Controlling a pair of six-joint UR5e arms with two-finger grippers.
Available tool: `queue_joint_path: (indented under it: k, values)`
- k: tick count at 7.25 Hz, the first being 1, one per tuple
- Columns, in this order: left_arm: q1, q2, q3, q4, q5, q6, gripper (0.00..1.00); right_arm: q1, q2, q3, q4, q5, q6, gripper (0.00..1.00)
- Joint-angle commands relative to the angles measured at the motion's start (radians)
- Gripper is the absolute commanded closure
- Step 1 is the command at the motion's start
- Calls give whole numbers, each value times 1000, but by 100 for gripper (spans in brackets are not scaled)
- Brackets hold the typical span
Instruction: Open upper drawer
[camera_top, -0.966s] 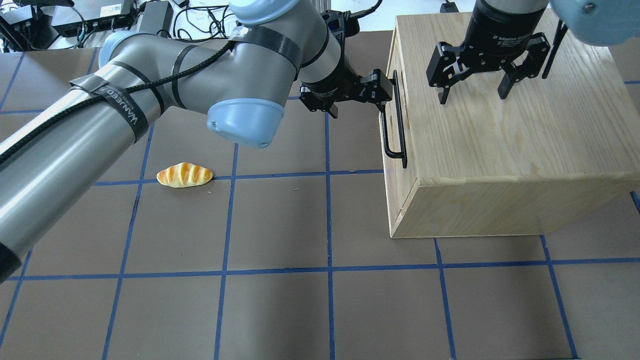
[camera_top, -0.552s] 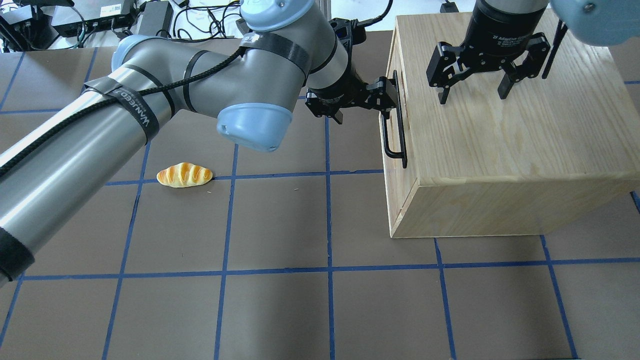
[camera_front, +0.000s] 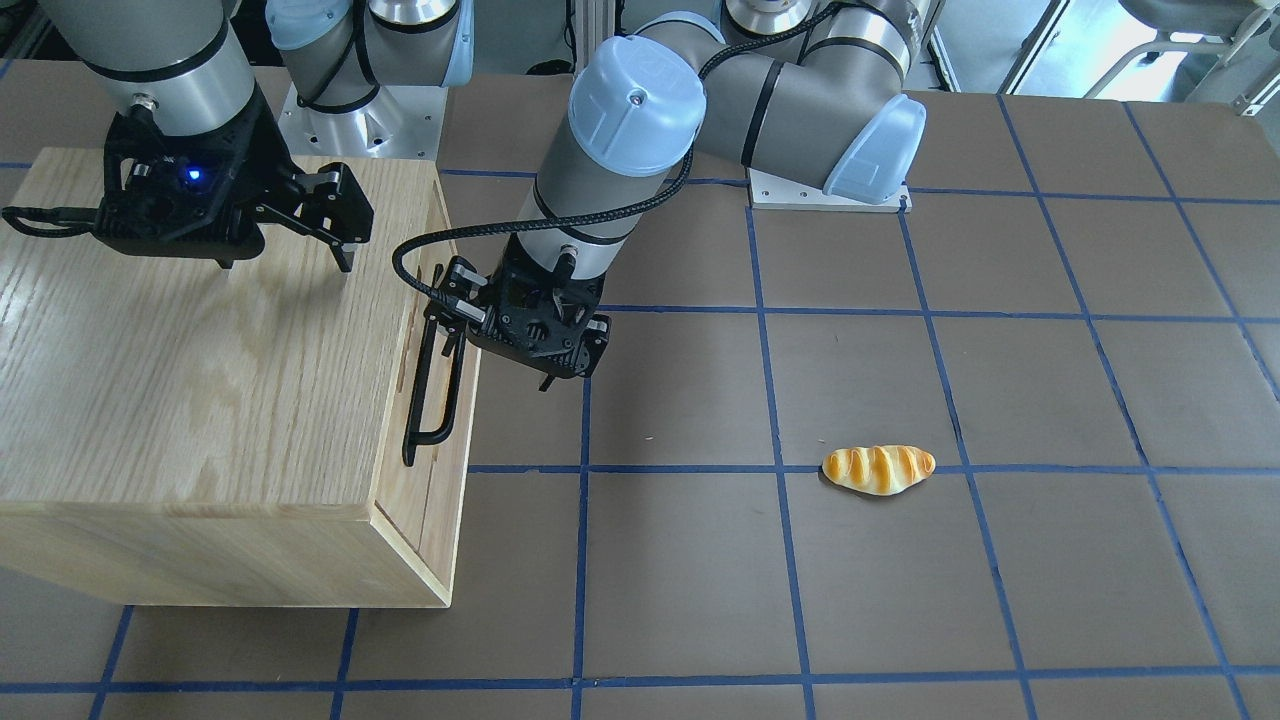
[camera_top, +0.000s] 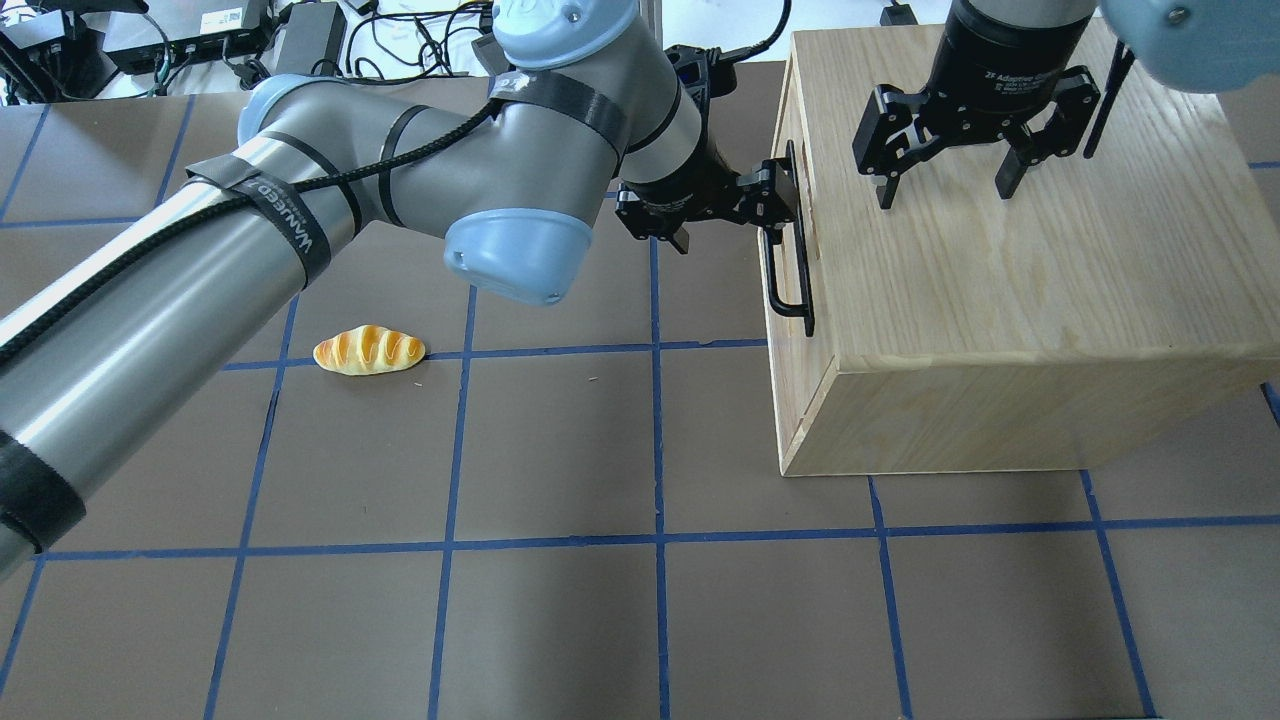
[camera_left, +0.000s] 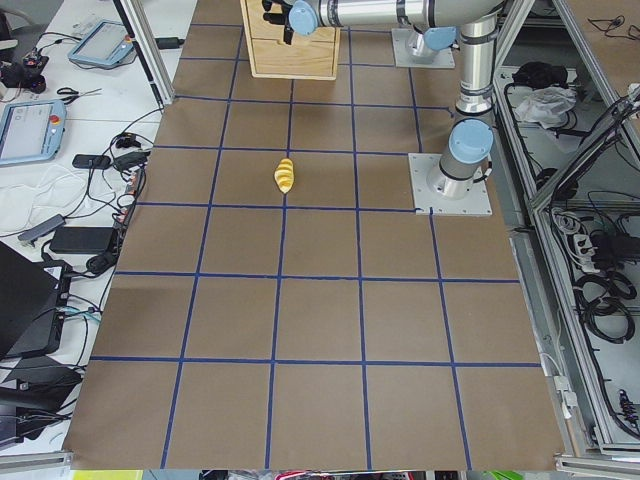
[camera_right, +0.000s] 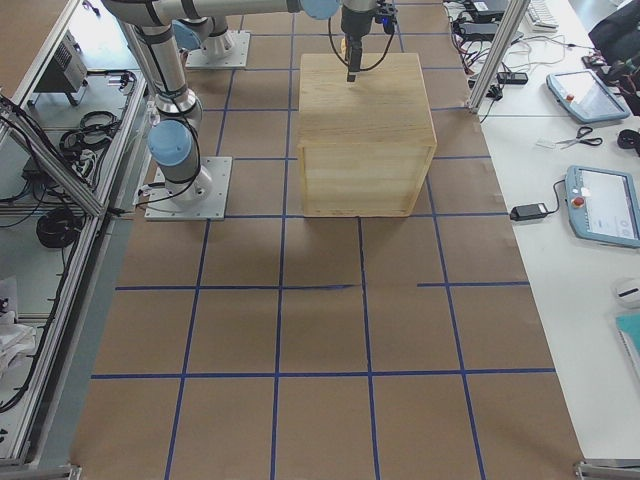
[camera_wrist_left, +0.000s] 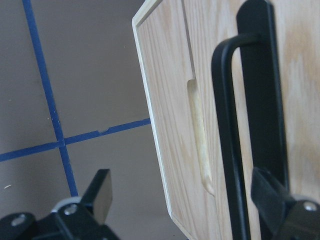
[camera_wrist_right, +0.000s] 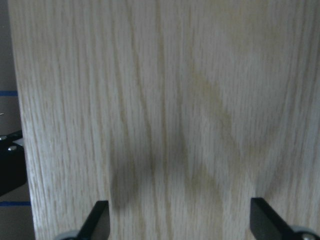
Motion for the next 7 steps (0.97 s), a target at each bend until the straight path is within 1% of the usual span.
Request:
queue_joint_path:
  k: [1, 7]
  values:
    - [0, -8, 2, 1, 2, 15, 0, 0, 0, -1, 0, 0, 0, 0]
    - [0, -18, 3, 3, 11, 27, 0, 0, 0, 0, 0, 0, 0, 0]
